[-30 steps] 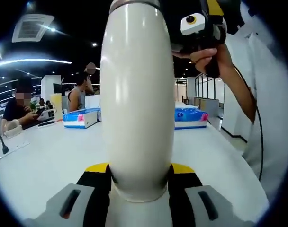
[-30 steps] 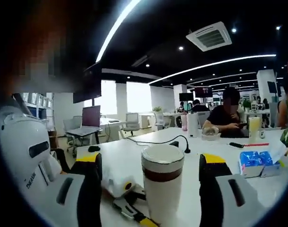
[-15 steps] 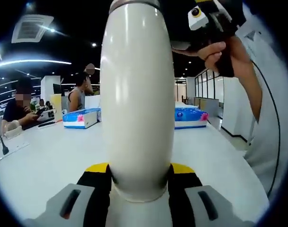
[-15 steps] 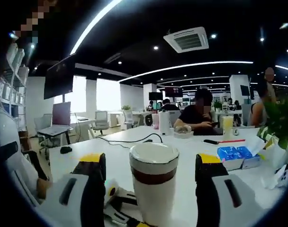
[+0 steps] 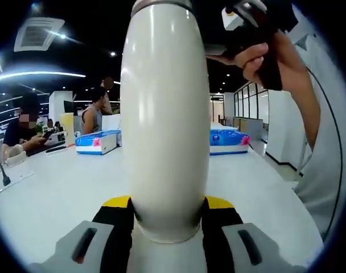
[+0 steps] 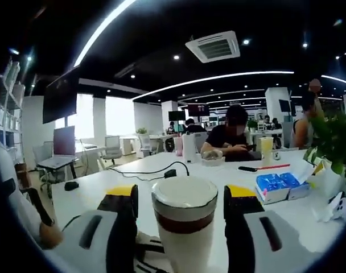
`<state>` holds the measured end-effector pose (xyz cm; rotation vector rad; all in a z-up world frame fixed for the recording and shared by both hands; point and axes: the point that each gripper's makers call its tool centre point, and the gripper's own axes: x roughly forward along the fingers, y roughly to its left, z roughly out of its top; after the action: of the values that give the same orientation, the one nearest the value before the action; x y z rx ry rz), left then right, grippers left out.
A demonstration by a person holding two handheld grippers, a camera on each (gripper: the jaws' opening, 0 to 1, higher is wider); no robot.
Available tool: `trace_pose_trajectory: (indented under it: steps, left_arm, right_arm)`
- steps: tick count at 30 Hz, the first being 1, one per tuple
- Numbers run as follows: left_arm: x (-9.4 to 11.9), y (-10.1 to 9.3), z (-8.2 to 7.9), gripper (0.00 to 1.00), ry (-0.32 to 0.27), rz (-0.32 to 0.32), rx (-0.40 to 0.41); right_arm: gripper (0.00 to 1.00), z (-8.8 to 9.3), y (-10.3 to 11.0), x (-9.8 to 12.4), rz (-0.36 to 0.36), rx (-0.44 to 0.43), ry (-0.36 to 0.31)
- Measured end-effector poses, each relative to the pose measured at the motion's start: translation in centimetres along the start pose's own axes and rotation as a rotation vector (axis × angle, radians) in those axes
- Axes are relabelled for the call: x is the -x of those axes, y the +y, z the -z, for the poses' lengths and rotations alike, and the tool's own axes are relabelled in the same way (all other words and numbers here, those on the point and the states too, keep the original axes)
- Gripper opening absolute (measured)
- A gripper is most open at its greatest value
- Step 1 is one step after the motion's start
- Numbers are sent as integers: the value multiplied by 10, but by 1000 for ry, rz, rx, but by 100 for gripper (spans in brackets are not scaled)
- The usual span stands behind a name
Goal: Grasp the water cup twist off the cup lid place the cup lid on the table
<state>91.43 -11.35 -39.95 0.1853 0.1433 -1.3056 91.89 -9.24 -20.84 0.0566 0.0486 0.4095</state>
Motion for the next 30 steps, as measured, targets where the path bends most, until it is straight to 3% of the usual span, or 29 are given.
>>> trace_pose_trajectory:
  steps: [7,30]
  left_arm:
    - [1,0,0,48,-1,1,0]
    - [0,1,1,48,-7,4,5]
  right_arm:
    - [47,-2,-3,0,11,12,-4]
    - [46,-1,-1,-1,-63,65,-10]
